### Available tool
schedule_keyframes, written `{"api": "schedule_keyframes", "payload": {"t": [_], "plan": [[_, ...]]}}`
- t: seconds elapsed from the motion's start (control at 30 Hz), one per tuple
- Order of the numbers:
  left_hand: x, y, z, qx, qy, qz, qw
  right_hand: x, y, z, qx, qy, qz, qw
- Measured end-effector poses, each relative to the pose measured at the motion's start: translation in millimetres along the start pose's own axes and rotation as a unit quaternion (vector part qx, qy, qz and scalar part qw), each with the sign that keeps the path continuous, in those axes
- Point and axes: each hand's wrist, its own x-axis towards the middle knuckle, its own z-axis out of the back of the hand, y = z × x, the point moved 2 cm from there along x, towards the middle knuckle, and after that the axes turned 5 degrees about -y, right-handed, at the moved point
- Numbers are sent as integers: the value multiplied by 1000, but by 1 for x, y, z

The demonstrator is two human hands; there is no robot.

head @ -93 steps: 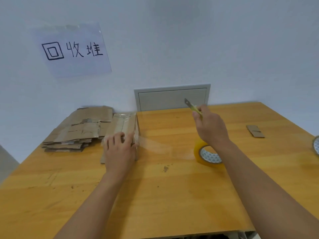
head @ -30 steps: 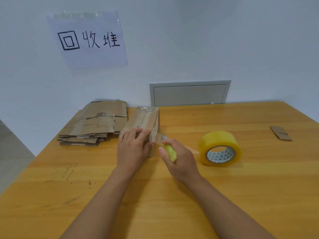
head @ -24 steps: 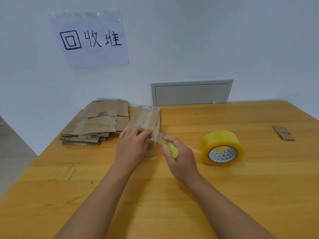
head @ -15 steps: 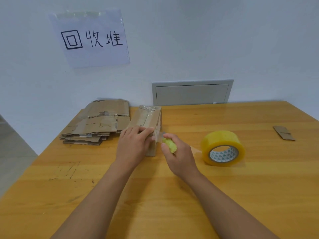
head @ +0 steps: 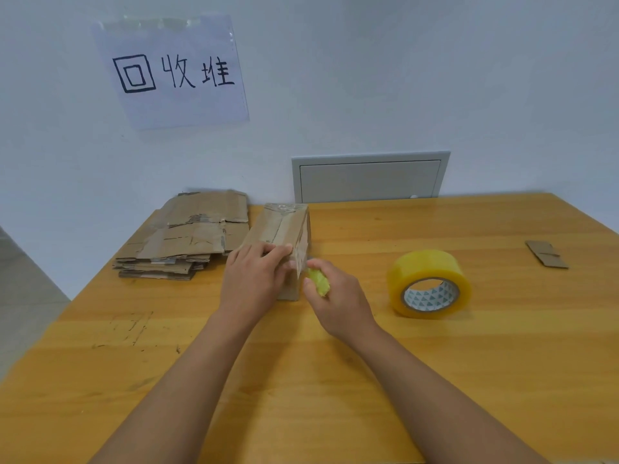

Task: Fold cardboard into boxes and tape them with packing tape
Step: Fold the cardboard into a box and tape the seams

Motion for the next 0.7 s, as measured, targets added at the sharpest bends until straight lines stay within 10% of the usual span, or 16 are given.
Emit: {"api": "schedule_keyframes", "payload": {"t": [0.27,0.4,0.5,0.6,0.7], "plan": [[-1,2,2,-1,2,-9,1000,-32,-6,8,144,10,-101,984],[-1,2,3,-11,-7,-17,1000,-55,-24,24,298,176,-244,906],[0,0,4,-15,-4,-19,1000,-64,-34,31,157,261,-227,925],[-3,2,6,-13,3,-42,999,-59,-40,43,-134,248,-127,951],[-6,3,8,-20,19,-29,999,-51,-32,49,-175,191,-72,963]]}}
